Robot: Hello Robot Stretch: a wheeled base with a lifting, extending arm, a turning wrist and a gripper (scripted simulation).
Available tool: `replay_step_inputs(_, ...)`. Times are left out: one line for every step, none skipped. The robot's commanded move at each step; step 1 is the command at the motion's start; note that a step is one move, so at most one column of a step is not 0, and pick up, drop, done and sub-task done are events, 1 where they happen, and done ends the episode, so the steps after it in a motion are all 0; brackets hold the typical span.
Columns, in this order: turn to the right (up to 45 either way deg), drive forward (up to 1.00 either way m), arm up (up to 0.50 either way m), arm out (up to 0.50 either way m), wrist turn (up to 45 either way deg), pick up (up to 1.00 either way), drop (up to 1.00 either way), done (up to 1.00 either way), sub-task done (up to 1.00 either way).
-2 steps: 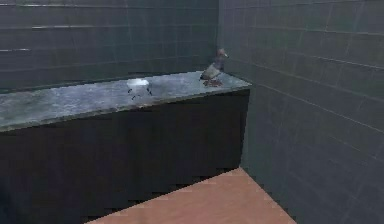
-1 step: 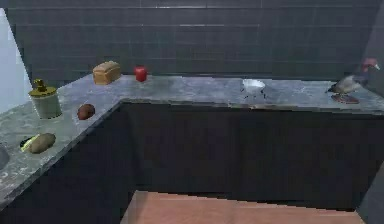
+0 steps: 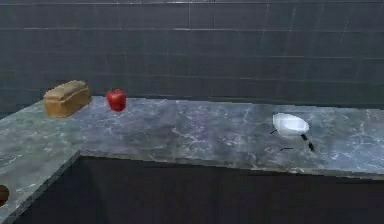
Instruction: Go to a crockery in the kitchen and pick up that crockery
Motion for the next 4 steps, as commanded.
replay_step_inputs(-45.0,0.00,0.00,0.00,0.0,0.00,0.00,0.00,0.00)
replay_step_inputs(-15.0,0.00,0.00,0.00,0.0,0.00,0.00,0.00,0.00)
replay_step_inputs(45.0,0.00,0.00,0.00,0.0,0.00,0.00,0.00,0.00)
replay_step_inputs(30.0,0.00,0.00,0.00,0.0,0.00,0.00,0.00,0.00)
